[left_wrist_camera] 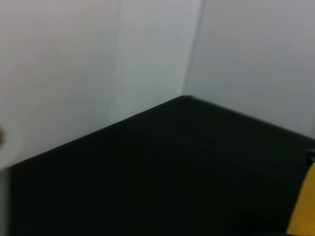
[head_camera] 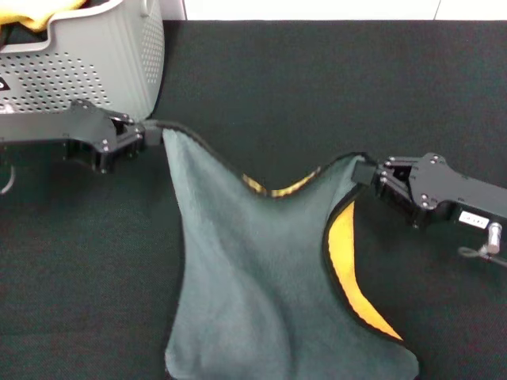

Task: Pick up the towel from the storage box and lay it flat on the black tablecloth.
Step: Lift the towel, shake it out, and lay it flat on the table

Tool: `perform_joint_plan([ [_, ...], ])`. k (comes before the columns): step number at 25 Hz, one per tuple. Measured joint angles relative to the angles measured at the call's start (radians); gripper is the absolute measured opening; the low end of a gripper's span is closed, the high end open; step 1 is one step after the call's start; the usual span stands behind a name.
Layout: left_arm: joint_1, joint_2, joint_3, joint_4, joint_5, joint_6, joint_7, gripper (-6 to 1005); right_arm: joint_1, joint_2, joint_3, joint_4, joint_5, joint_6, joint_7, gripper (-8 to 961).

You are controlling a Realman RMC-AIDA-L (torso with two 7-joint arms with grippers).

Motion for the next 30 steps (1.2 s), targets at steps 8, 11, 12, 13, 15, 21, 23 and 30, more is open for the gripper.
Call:
perform_joint_plan([
  [8, -0.047, -0.025, 0.007, 0.0, 0.106, -0.14, -0.061, 9, 0.013, -0.016, 0.002, 0.001, -0.001, 0.121, -0.001, 17],
  [11, -0.066, -0.042, 0.007, 0.0, 0.144, -0.173, -0.065, 10, 0.031, -0.035, 0.001, 0.001, -0.005, 0.145, -0.008, 17],
  [12, -0.072, -0.047, 0.007, -0.002, 0.156, -0.184, -0.066, 10, 0.04, -0.043, 0.0, 0.001, -0.01, 0.15, -0.008, 17],
  [13, -0.077, -0.051, 0.007, -0.002, 0.164, -0.192, -0.066, 10, 0.045, -0.048, 0.0, 0.001, -0.012, 0.154, -0.008, 17],
  [15, -0.087, -0.058, 0.007, -0.003, 0.182, -0.211, -0.068, 10, 0.069, -0.073, -0.004, 0.004, -0.026, 0.163, -0.007, 17],
  [21, -0.102, -0.062, 0.01, -0.011, 0.201, -0.257, -0.081, 9, 0.126, -0.119, -0.004, 0.009, -0.106, 0.195, -0.001, 17],
  [23, -0.107, -0.062, 0.01, -0.015, 0.202, -0.262, -0.083, 9, 0.156, -0.139, -0.004, 0.009, -0.159, 0.212, 0.001, 17],
  [30, -0.115, -0.062, 0.049, -0.028, 0.228, -0.306, -0.101, 10, 0.229, -0.163, -0.003, 0.003, -0.271, 0.254, 0.008, 17],
])
